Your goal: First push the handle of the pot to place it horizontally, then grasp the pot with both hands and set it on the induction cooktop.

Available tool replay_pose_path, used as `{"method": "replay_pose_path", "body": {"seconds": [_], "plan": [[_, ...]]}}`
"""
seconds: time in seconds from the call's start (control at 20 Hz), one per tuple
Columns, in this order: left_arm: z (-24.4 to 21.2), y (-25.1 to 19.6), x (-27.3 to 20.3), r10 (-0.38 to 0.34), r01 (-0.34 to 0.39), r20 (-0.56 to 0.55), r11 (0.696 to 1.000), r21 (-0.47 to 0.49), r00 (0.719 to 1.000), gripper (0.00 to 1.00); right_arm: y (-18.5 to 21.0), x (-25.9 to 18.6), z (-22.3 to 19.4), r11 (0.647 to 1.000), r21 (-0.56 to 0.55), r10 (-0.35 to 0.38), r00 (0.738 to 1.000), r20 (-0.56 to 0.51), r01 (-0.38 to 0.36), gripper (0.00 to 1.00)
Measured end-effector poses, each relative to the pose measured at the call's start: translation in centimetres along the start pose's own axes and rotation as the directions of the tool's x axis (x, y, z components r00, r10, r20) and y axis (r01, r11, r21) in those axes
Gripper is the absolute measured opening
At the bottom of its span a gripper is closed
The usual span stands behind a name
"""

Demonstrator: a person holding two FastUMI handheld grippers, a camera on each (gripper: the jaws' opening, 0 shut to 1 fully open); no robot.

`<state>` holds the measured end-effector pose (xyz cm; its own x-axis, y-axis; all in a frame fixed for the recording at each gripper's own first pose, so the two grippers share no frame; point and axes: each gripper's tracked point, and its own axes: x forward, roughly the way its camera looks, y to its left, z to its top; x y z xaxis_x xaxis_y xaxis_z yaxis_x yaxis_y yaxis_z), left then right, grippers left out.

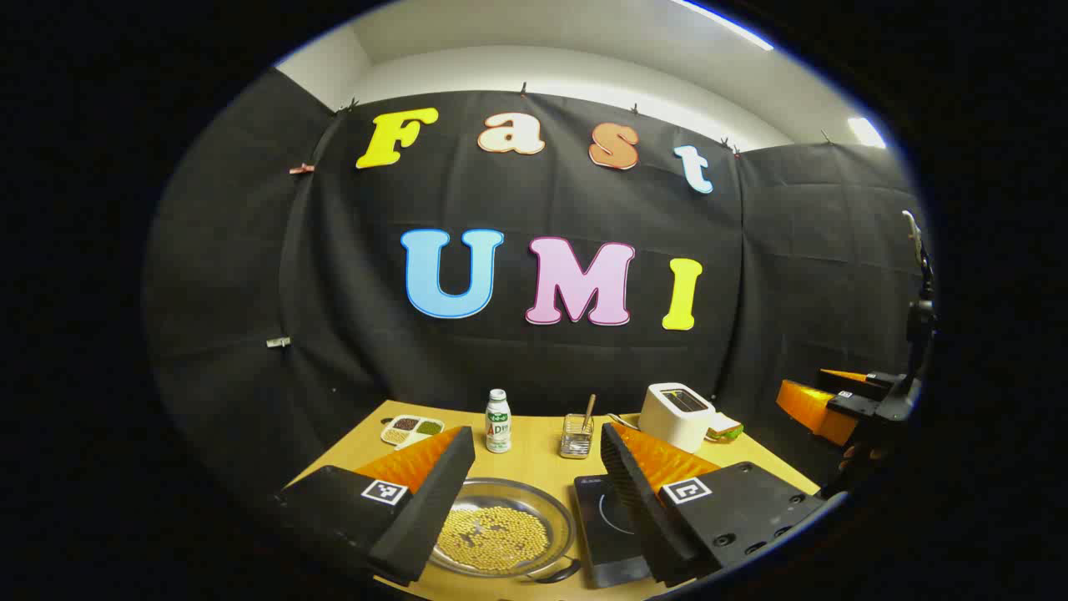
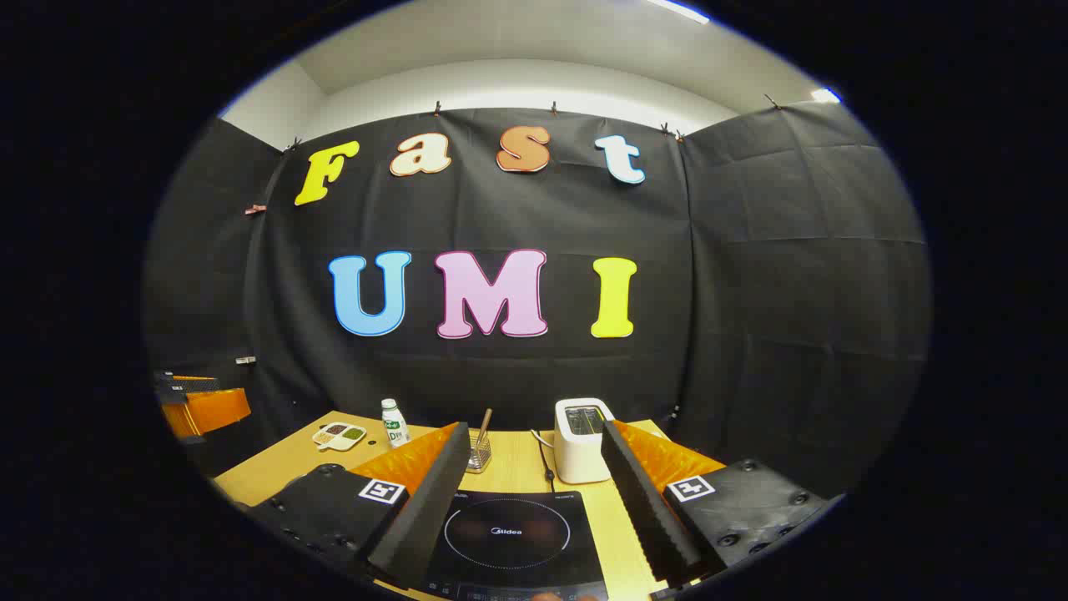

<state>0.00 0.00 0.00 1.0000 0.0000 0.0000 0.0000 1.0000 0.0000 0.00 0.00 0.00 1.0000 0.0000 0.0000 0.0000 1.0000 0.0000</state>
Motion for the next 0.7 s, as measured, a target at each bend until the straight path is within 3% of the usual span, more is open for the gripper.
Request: {"method": "replay_pose_path", "body": {"seconds": [0.15, 0.3, 0.45, 0.7], "plan": [[0.2, -1.6, 0.6, 0.004, -0.003, -0.008, 1.000, 0.030, 1.000, 0.95, -1.5, 1.4, -0.2, 1.000, -0.008, 0.023, 1.000, 0.017, -0.023, 0.98], [-0.8, -2.6, 1.3, 0.035, -0.036, -0.036, 0.999, -0.021, 0.999, 0.95, -2.3, 2.6, -1.8, 0.997, 0.000, 0.074, 0.997, -0.017, -0.074, 0.98], [-0.9, -2.6, 1.8, 0.075, -0.076, -0.050, 0.997, -0.010, 0.996, 0.95, -2.5, 2.8, -2.5, 0.994, 0.017, 0.112, 0.993, -0.043, -0.112, 0.98], [-0.6, -1.3, 2.7, 0.117, -0.118, -0.019, 0.993, -0.013, 0.993, 0.95, -2.4, 2.9, -2.5, 0.994, -0.009, 0.112, 0.992, -0.052, -0.113, 0.97]]}}
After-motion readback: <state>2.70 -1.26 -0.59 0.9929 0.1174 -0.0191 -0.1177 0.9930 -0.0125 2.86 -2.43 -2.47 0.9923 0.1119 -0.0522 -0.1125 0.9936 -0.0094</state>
